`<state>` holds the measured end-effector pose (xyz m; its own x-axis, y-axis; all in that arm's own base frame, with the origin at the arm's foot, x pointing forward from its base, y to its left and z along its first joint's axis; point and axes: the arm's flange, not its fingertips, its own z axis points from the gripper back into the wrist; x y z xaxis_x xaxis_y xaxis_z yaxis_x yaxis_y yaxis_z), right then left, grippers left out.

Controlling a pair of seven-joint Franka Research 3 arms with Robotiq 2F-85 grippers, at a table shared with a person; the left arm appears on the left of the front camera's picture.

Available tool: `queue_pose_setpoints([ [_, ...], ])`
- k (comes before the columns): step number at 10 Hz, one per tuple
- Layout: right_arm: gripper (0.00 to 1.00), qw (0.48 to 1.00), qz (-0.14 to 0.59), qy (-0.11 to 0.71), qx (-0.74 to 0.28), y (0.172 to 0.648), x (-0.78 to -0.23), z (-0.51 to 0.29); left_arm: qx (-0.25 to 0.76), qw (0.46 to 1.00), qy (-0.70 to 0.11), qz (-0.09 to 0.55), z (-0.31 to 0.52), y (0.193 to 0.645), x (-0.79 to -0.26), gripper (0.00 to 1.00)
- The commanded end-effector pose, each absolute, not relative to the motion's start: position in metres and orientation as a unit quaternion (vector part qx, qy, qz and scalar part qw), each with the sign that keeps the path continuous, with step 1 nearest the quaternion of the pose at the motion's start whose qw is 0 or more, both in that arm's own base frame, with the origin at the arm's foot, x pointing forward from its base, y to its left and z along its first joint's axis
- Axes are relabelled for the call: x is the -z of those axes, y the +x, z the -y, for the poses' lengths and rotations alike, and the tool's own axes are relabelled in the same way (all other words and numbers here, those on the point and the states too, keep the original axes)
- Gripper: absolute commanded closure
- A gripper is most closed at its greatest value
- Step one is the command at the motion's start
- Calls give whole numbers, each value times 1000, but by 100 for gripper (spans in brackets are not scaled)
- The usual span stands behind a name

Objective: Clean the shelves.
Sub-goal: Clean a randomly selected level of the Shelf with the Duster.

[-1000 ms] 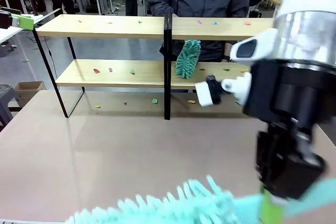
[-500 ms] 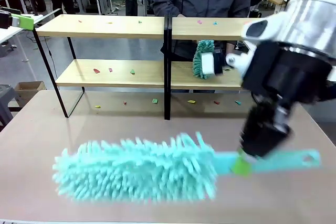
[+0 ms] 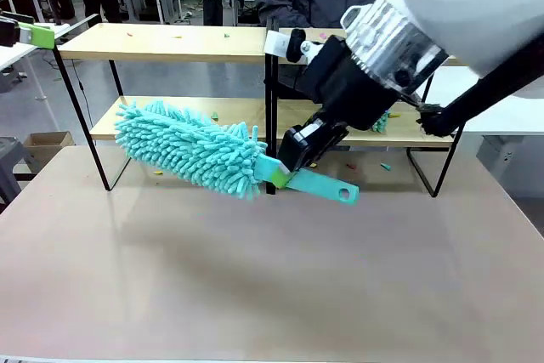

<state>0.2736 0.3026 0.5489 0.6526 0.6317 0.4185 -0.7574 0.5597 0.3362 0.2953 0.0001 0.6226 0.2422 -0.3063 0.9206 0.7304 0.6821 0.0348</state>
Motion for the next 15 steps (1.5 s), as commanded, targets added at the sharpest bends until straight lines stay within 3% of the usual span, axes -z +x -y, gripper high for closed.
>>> queue_pose_setpoints([
  [1, 87, 872, 111, 256, -403, 265, -556, -287, 340, 761, -210, 511, 1, 296, -622, 0],
  [5, 87, 890, 231, 255, -300, 312, -537, -334, 340, 761, -210, 511, 1, 296, -622, 0],
  [11, 87, 918, 242, 225, -219, 387, -512, -348, 340, 761, -210, 511, 1, 296, -622, 0],
  [15, 87, 938, 254, 183, -146, 404, -502, -364, 340, 761, -210, 511, 1, 296, -622, 0],
])
